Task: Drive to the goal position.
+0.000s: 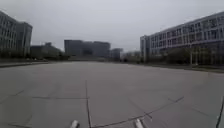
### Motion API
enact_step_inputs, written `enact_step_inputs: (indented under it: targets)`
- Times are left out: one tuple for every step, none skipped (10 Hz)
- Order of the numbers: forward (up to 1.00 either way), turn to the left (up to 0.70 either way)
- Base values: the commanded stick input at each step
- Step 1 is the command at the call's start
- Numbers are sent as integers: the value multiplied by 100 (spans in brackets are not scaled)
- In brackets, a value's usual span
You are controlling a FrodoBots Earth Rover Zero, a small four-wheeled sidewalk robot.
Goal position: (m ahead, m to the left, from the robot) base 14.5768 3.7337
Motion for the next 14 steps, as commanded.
enact_step_inputs:
  targets:
    - [100,2]
    - [100,2]
    - [100,2]
    - [100,2]
    - [100,2]
    - [100,2]
    - [100,2]
    - [100,2]
    - [100,2]
    - [100,-10]
    - [100,-38]
    - [100,-38]
    - [100,-38]
    - [100,-38]
